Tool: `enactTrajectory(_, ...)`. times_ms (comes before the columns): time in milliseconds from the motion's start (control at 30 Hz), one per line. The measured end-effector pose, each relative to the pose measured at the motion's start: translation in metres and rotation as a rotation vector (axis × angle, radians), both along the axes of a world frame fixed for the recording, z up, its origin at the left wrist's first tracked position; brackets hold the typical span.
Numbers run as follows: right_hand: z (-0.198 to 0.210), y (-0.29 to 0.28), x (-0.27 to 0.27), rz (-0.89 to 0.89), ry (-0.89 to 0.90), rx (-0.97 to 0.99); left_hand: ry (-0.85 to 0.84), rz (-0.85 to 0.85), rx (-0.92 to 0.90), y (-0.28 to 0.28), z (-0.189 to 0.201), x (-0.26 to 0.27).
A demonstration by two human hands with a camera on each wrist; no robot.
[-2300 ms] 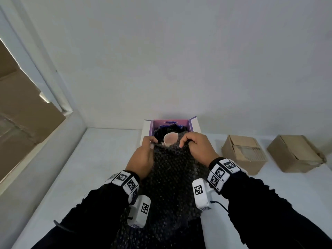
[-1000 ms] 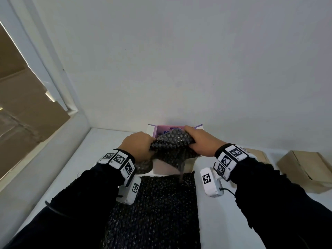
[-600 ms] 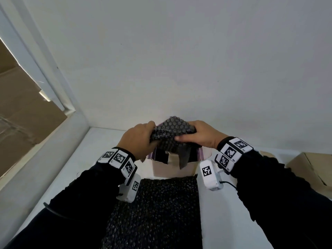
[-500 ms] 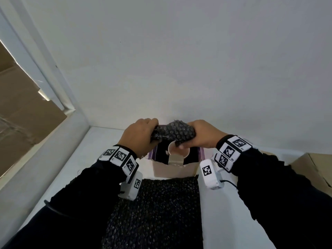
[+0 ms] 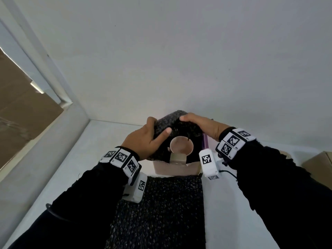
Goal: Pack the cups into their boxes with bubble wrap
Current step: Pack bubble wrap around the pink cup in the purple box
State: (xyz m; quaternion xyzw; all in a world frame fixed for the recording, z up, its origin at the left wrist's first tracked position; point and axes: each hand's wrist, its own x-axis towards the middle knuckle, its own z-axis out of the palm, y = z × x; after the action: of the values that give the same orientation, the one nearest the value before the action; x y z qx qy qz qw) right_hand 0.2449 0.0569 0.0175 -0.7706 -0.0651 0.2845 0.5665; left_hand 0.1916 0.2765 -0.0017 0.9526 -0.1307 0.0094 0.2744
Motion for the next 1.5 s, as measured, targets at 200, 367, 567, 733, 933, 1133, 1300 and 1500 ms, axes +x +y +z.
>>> enactTrajectory(200, -0.01, 0.02, 0.026, 0.051, -0.45, -0.493, -0.068, 0.137, -0.007, -0.006, -0.031, -0.001)
enactTrajectory(367, -0.042, 0.039, 0.034, -0.014, -0.682, -0.62, -0.011, 0.153, 0.191, -0.007, -0.043, -0.007)
enactTrajectory(567, -0.059, 0.049, 0.037, 0.118, -0.665, -0.633, -0.149, 0.015, 0.293, -0.003, -0.05, -0.007)
enactTrajectory(733, -0.063, 0.053, 0.035, 0.175, -0.719, -0.697, -0.207, -0.035, 0.274, -0.012, -0.054, 0.0)
enactTrajectory(933, -0.063, 0.057, 0.036, 0.124, -0.693, -0.663, -0.212, 0.121, 0.264, -0.015, -0.05, -0.001)
enactTrajectory(1133, -0.069, 0.059, 0.027, 0.386, -0.602, -0.82, -0.217, 0.114, 0.319, -0.012, -0.054, -0.009)
enactTrajectory(1300, -0.069, 0.058, 0.022, 0.495, -0.532, -0.899, -0.234, 0.09, 0.267, -0.005, -0.058, -0.02)
enactTrajectory(1500, -0.06, 0.04, 0.013, 0.218, -0.527, -0.651, -0.201, 0.008, 0.061, -0.012, -0.048, -0.021)
